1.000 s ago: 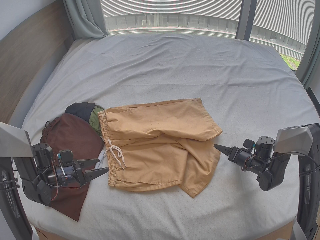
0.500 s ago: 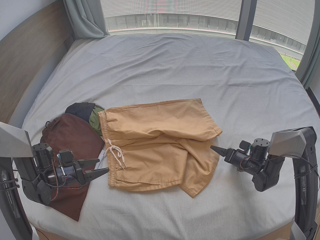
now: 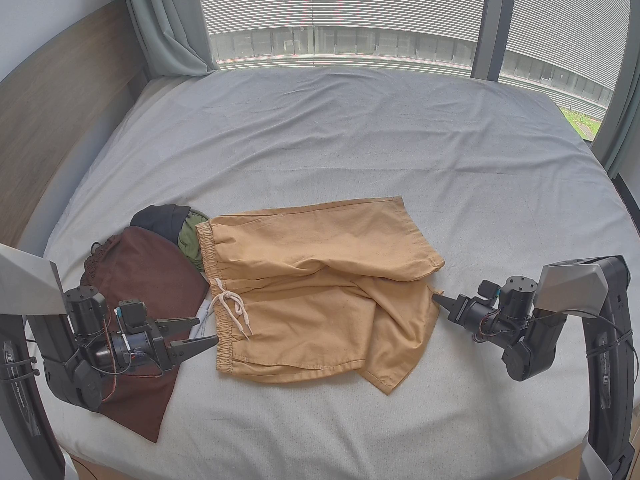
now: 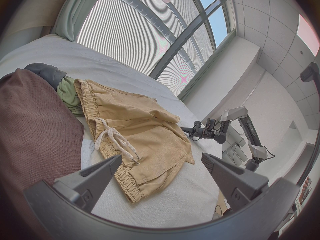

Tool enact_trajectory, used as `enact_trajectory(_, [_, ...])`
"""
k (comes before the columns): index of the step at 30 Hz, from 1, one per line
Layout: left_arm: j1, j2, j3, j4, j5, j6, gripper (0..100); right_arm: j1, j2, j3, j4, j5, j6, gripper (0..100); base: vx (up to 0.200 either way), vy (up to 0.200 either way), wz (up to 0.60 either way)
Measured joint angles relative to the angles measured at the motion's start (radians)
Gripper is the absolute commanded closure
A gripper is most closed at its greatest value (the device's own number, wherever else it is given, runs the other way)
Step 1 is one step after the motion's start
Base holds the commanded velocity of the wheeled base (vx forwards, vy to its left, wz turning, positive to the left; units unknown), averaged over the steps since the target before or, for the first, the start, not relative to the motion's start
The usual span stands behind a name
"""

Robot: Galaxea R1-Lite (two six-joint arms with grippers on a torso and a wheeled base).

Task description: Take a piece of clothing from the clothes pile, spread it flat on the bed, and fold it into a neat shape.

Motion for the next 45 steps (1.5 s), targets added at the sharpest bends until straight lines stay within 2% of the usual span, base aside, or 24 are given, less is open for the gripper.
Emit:
enact_trajectory(23, [-0.004, 0.007, -0.024, 0.000, 0.000, -0.009, 0, -0.014, 0.002, -0.096, -0.004, -0.041, 0.002, 100, 0.000, 0.000, 0.00])
enact_trajectory(24, [-0.004, 0.007, -0.027, 0.000, 0.000, -0.010, 0, -0.015, 0.001, -0.096, -0.004, -0.041, 0.002, 0, 0.000, 0.000, 0.00])
enact_trajectory(32, [-0.004, 0.006, -0.033, 0.000, 0.000, -0.009, 0, -0.022, -0.019, -0.047, -0.003, -0.041, -0.014, 0, 0.000, 0.000, 0.00])
enact_trajectory(36, [-0.004, 0.006, -0.037, 0.000, 0.000, -0.009, 0, -0.023, -0.049, 0.021, -0.002, -0.030, -0.087, 0, 0.000, 0.000, 0.00])
enact_trajectory(39, [-0.003, 0.007, -0.038, 0.000, 0.000, -0.009, 0, -0.025, -0.083, 0.091, 0.002, 0.008, -0.124, 0, 0.000, 0.000, 0.00])
enact_trajectory(45, [-0.003, 0.007, -0.038, 0.000, 0.000, -0.008, 0, -0.016, -0.160, 0.254, 0.004, 0.124, -0.143, 0, 0.000, 0.000, 0.00])
